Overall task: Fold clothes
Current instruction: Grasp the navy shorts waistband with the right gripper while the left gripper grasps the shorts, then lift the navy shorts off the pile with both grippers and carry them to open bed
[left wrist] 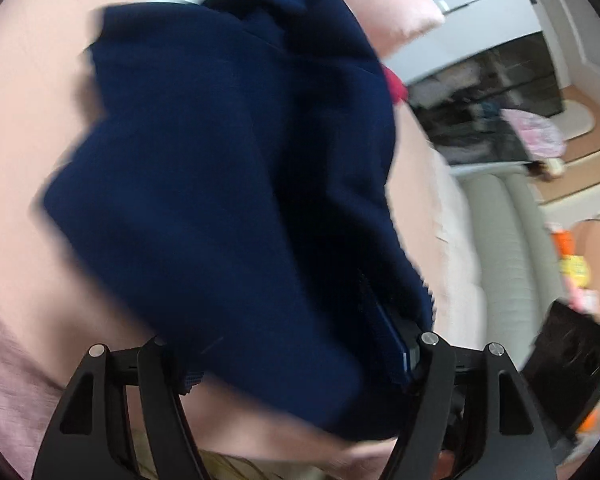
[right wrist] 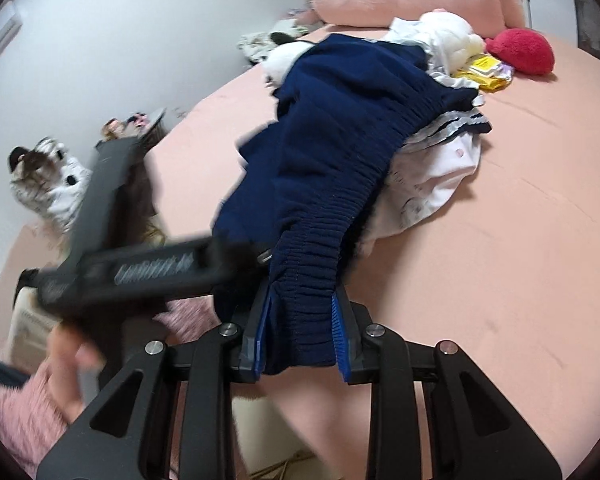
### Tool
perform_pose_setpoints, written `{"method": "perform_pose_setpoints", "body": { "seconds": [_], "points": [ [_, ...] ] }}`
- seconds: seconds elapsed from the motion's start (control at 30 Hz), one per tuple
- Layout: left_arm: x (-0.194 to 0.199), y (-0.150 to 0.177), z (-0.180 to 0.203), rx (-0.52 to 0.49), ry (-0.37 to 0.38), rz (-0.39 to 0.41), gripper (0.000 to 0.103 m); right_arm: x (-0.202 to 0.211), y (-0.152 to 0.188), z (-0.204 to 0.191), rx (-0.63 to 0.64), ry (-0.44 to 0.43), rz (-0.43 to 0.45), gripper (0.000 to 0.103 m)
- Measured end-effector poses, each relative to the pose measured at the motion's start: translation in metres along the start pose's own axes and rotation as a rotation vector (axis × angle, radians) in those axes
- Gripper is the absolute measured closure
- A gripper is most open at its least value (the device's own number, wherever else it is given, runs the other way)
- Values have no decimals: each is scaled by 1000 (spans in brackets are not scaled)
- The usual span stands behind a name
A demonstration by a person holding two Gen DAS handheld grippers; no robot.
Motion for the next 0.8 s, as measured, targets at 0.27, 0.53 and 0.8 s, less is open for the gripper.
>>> {"method": "perform_pose_setpoints", "body": {
  "seconds": [0.27, 0.53, 0.8],
  "points": [
    [-29, 34, 57, -148, 75, -106, 84, 42, 44, 5, -69, -44, 22, 77],
    [-95, 102, 191, -457, 197, -299, 90, 144, 87, 61, -240, 87, 146, 76],
    [-39, 134, 303, -714, 381, -221, 93, 243, 93, 60, -321, 95, 355, 74]
  ]
}}
Point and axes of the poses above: each gripper's, at about its wrist camera, not at the fingertips, and x roughly against the way its jaws point, z to its right, y to its underside, the point moved 7 cm from there along -x, roughly the way its jaws point, and after that the axes turned 1 degree about x, right-handed, at the moved point
